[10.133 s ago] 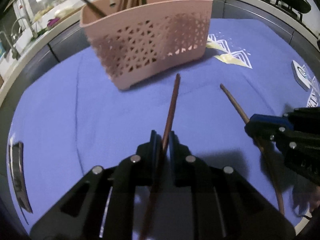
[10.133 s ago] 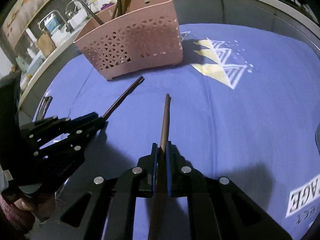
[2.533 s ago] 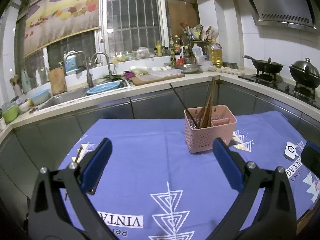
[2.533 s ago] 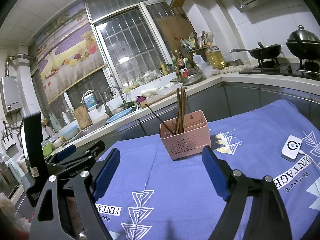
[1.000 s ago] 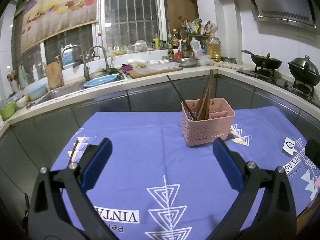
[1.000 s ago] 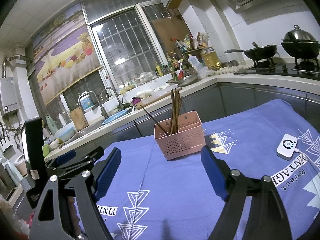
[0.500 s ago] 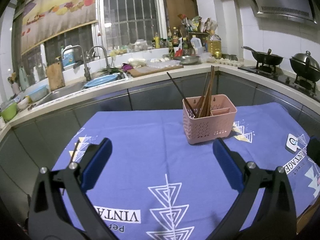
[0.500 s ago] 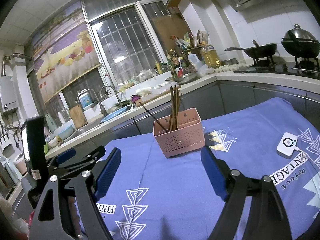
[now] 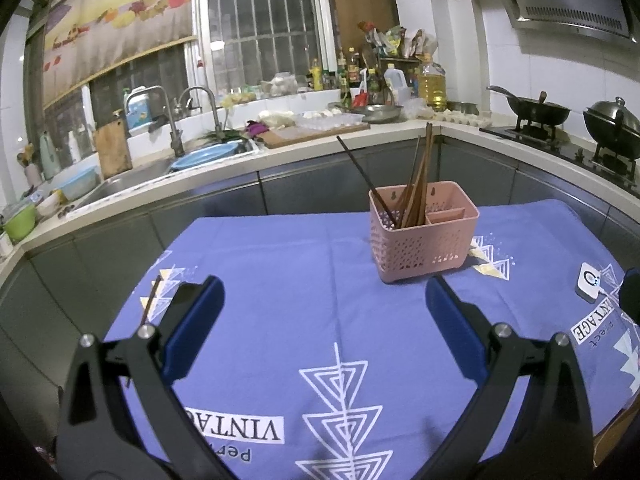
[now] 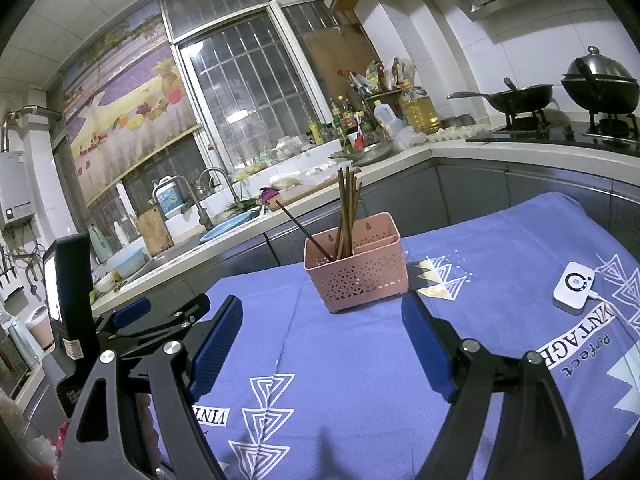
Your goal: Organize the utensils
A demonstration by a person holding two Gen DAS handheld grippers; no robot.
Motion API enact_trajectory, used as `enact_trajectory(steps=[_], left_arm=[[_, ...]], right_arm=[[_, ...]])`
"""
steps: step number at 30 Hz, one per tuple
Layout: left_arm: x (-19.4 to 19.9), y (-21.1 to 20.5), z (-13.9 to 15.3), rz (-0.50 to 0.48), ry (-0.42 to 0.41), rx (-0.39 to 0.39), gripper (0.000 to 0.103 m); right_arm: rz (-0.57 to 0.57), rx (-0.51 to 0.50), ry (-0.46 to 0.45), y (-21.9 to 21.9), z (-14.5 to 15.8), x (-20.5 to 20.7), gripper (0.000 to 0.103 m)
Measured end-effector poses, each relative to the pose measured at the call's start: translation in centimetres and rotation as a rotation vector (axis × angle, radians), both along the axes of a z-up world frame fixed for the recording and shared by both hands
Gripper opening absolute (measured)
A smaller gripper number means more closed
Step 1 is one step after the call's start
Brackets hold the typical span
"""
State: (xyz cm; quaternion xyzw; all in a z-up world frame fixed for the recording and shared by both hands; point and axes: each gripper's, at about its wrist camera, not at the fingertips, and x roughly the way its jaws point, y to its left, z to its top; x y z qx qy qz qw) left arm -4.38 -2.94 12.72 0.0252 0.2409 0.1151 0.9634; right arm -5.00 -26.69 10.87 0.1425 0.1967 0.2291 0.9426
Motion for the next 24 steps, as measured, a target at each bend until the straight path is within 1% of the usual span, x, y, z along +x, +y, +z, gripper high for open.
enact_trajectory(steps=[7,24], left_arm=[[0.1,0.0,-0.3,-0.005,0.009,0.000,0.097],[0.3,-0.5,-1.1,-0.014,0.038,0.008,0.097]], right_arm=[[0.002,0.000,0.026,0.0,-0.7,0.6,0.081],[0.005,-0.005,0.037,0.4,-0.9,0.7,0.078]])
